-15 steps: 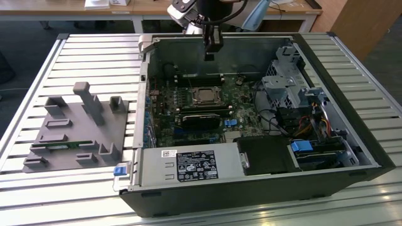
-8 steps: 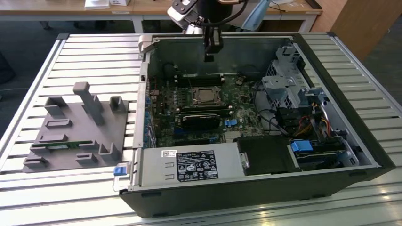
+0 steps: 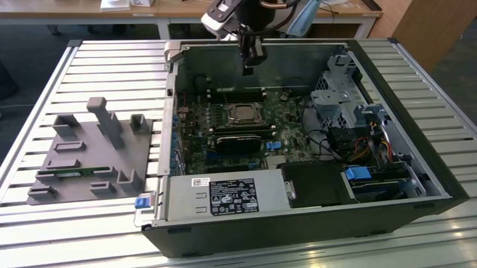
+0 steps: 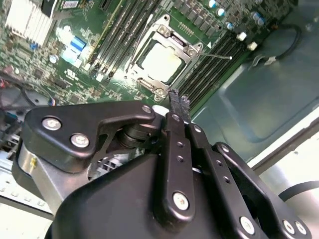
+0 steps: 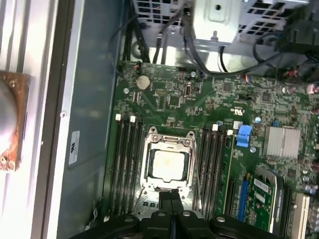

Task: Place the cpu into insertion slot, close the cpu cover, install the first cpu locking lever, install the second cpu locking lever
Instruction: 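Install the first cpu locking lever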

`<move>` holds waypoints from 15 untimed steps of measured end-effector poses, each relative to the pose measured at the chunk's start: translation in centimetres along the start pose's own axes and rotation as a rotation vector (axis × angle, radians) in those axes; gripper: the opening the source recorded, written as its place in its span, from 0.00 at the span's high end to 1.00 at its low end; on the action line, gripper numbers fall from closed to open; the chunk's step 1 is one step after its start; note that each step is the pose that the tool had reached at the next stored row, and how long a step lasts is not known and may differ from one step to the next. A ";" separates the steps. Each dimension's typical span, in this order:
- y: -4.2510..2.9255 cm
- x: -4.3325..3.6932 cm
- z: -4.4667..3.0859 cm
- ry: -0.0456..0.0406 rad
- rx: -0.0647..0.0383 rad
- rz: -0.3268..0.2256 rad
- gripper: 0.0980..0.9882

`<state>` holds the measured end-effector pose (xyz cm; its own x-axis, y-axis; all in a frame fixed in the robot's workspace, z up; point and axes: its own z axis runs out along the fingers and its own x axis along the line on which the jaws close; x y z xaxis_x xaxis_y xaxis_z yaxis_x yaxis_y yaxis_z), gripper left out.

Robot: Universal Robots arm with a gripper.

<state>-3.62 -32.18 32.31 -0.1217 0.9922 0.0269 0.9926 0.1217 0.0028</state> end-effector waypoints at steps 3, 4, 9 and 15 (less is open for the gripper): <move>0.00 0.00 0.18 0.0001 0.001 -0.054 0.99; 0.00 -0.01 0.22 0.0001 0.002 -0.072 0.99; 0.00 -0.01 0.33 0.0004 0.004 -0.164 0.99; 0.00 -0.01 0.39 0.0007 0.007 -0.270 0.99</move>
<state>-3.63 -32.18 31.92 -0.3825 0.9236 0.0268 0.9239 0.3825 0.0027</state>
